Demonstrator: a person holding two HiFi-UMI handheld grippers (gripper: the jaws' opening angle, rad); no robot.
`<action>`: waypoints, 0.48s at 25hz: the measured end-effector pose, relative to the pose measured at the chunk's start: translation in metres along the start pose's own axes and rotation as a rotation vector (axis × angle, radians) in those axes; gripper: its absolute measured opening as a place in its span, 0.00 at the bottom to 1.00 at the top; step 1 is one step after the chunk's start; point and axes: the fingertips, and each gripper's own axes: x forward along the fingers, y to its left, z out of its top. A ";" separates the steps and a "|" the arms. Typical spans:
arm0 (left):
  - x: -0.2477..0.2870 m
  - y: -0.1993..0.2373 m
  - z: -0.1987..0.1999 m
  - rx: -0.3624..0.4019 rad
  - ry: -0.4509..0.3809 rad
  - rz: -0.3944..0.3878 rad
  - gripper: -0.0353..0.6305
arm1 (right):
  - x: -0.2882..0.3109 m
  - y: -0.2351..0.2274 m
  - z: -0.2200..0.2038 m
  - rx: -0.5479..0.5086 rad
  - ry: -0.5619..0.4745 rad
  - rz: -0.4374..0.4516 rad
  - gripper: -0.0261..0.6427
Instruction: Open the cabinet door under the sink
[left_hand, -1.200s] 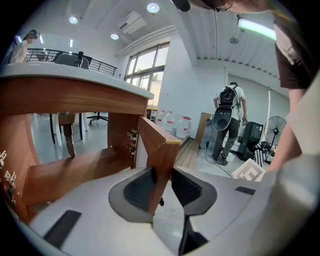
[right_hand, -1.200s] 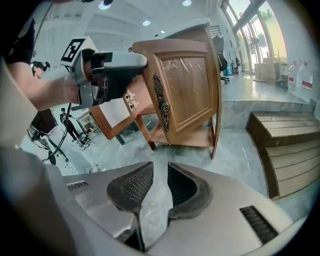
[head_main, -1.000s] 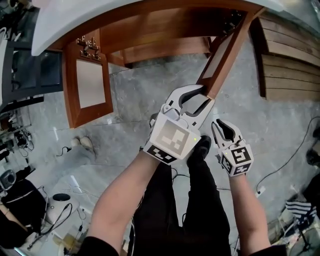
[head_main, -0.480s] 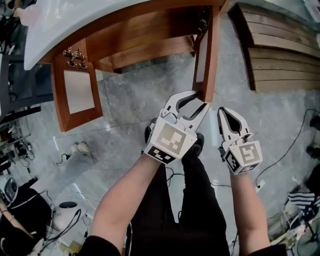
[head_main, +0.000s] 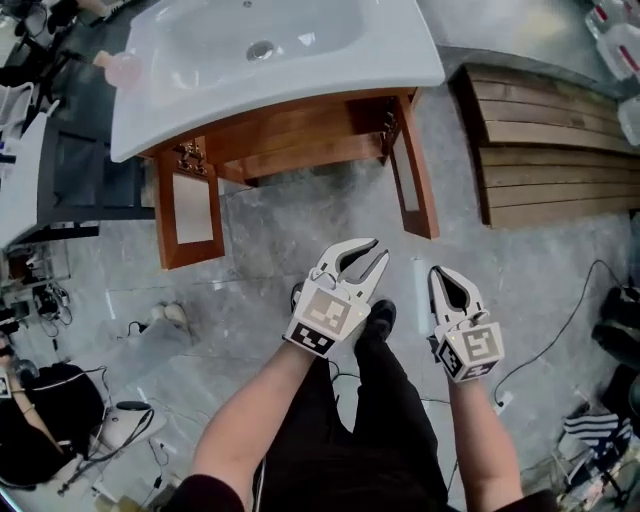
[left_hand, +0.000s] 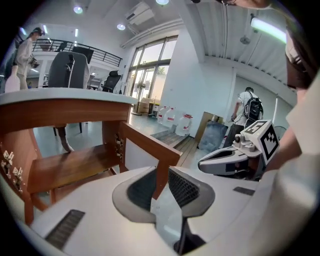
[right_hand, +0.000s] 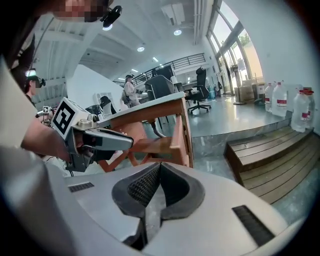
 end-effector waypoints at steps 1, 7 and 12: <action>-0.011 -0.002 0.010 -0.005 -0.004 0.013 0.19 | -0.006 0.009 0.008 -0.015 0.009 0.016 0.06; -0.082 -0.020 0.065 -0.011 -0.020 0.101 0.18 | -0.044 0.057 0.056 -0.069 0.029 0.099 0.06; -0.139 -0.031 0.096 -0.046 -0.024 0.203 0.16 | -0.074 0.086 0.106 -0.119 0.003 0.185 0.06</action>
